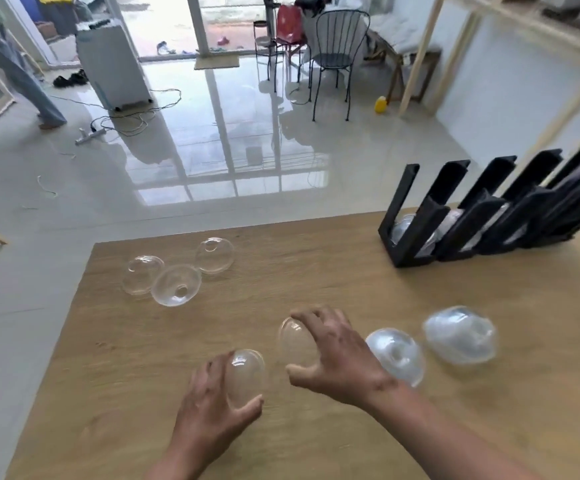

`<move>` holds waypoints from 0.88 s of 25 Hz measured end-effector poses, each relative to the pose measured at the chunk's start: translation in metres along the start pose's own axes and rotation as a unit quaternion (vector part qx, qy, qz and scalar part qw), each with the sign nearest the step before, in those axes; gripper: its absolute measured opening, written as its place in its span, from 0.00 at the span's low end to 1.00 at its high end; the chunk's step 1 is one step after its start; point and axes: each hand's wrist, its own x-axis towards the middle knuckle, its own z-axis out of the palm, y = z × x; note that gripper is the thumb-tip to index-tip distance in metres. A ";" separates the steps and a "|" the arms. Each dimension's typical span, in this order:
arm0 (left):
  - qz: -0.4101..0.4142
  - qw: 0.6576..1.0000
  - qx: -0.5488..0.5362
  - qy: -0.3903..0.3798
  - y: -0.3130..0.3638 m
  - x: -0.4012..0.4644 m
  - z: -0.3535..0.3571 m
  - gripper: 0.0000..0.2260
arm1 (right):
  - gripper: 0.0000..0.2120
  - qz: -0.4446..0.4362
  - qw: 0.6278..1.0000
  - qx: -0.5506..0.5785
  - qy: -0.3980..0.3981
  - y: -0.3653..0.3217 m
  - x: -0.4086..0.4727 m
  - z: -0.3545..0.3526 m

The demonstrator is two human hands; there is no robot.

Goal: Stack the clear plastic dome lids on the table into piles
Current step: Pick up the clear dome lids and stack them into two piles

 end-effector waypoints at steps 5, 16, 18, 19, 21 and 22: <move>0.166 0.985 -0.037 -0.019 0.133 0.035 0.039 0.41 | 0.39 0.054 0.988 0.015 0.146 0.066 -0.054 -0.083; 0.203 0.976 0.062 -0.055 0.214 0.032 0.101 0.44 | 0.39 0.113 0.961 0.005 0.253 0.164 -0.108 -0.169; 0.198 0.974 0.083 -0.065 0.211 0.028 0.111 0.45 | 0.39 0.115 0.962 0.001 0.247 0.173 -0.110 -0.169; 0.195 0.975 0.081 -0.064 0.211 0.028 0.115 0.46 | 0.40 0.116 0.964 -0.005 0.239 0.177 -0.110 -0.168; 0.182 0.980 0.062 -0.059 0.212 0.029 0.118 0.46 | 0.41 0.118 0.968 -0.030 0.218 0.185 -0.109 -0.164; 0.175 0.981 0.050 -0.060 0.212 0.030 0.119 0.46 | 0.41 0.118 0.970 -0.047 0.207 0.188 -0.108 -0.161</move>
